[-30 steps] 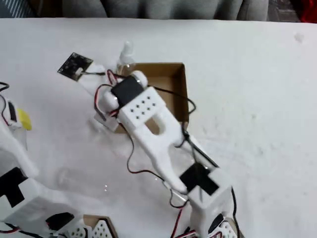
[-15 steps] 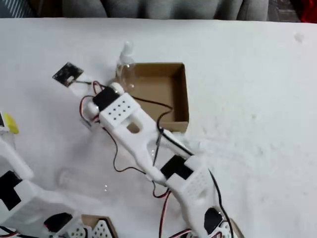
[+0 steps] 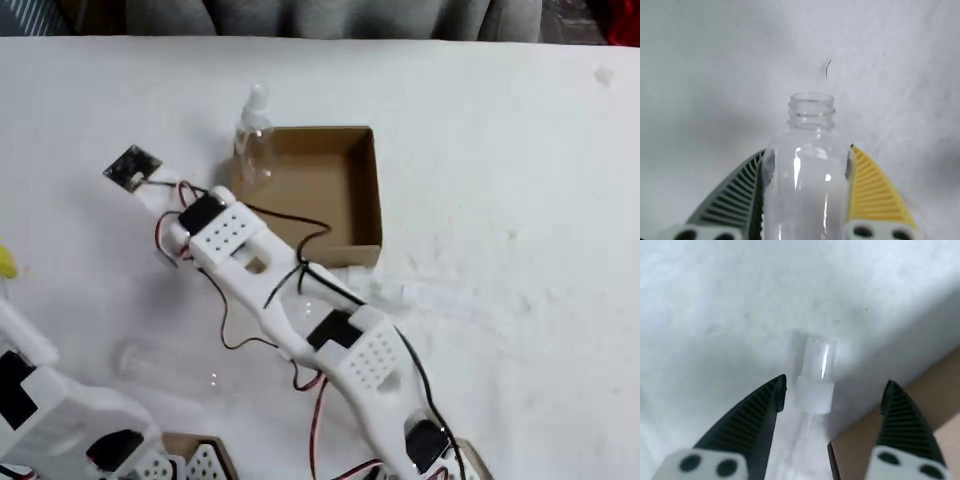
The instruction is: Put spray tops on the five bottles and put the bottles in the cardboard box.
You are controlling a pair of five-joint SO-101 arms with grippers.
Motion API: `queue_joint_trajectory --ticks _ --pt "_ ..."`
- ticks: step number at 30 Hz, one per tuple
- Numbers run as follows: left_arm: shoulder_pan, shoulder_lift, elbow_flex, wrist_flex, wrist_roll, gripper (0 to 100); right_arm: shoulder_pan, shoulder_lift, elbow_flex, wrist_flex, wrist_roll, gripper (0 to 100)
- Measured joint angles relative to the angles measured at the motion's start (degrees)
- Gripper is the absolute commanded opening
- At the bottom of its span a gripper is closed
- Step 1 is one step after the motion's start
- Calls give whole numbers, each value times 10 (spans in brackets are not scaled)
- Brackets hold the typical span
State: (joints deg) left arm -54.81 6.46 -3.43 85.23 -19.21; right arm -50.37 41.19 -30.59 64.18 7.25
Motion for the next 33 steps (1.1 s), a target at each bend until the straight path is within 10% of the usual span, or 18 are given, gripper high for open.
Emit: queue_joint_trajectory --ticks 19,33 --pt "0 0 0 -2 0 20 6 64 -27 3 0 11" --pt "2 0 0 3 0 20 0 149 -300 233 -4 17"
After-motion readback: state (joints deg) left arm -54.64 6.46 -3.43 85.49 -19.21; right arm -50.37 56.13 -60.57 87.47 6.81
